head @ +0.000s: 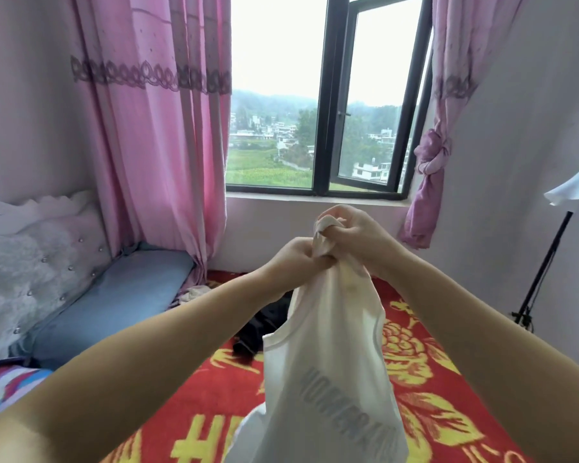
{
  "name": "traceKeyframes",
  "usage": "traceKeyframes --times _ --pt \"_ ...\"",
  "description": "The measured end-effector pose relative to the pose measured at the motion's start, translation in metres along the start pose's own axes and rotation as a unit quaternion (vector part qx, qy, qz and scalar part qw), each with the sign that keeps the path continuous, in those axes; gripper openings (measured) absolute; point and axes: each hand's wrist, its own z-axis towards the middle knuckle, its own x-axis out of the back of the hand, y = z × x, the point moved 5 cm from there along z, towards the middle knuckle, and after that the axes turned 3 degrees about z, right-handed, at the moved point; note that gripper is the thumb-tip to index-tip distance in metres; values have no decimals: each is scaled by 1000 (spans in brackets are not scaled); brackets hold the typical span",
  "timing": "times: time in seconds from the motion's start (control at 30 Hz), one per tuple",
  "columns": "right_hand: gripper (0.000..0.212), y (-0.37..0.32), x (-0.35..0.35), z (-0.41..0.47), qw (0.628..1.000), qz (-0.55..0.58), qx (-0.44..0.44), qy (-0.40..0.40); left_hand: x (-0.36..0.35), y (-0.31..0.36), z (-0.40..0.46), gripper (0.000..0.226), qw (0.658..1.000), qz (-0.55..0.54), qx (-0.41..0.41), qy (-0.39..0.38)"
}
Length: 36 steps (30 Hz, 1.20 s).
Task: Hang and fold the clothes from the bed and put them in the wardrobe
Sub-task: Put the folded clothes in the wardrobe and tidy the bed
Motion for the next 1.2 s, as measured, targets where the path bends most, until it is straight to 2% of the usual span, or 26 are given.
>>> traceKeyframes --times 0.03,0.1,0.13,0.2,0.23,0.33,0.43,0.5,0.57,0.67,0.77,0.83,0.9,0.97,1.03,1.1,1.13,1.2 --pt "24 4 4 -2 999 28 -12 -35 6 -4 0 20 1000 -16 10 2" --pt "54 20 9 -11 983 92 -43 -152 22 -7 -2 22 997 -67 14 -19" --pt "60 29 8 -19 970 103 -60 -214 30 -7 -3 20 993 -109 17 -29" --pt "56 58 1 -32 952 75 -95 -282 43 -8 -1 15 979 -199 35 -37" --pt "46 75 -2 -35 953 30 -106 -283 49 -8 1 12 970 -240 41 -28" --pt "14 108 -13 -39 967 -122 -86 -208 62 -15 7 13 949 -311 42 -5" --pt "17 101 -24 -41 981 -112 -55 -149 66 -24 4 29 934 -352 56 -13" --pt "22 91 -29 -38 987 -104 -26 -118 72 -29 3 29 931 -361 63 -4" --pt "19 84 -31 -30 995 -65 -12 -75 83 -33 1 28 931 -357 67 18" --pt "18 72 -27 -19 1000 -9 -13 -9 105 -43 -3 27 935 -340 83 55" --pt "20 54 -15 -11 1000 22 -9 6 125 -53 -15 25 948 -279 116 99" --pt "21 41 -9 -8 998 57 -5 -23 135 -59 -20 45 968 -185 112 127" --pt "21 25 -8 -7 996 69 1 -59 139 -52 -24 64 985 -32 82 151" --pt "20 8 -12 -5 995 44 21 -90 122 -27 -25 82 987 113 -19 114" --pt "17 -9 -19 -4 991 29 49 -125 85 2 -25 87 976 196 -98 9" --pt "14 -20 -23 -4 983 5 77 -167 54 14 -21 76 973 188 -101 -87" --pt "14 -25 -24 -6 979 -15 87 -185 46 14 -17 61 978 153 -85 -111" --pt "14 -28 -17 -9 972 -71 96 -203 42 6 -12 15 983 105 -45 -143"
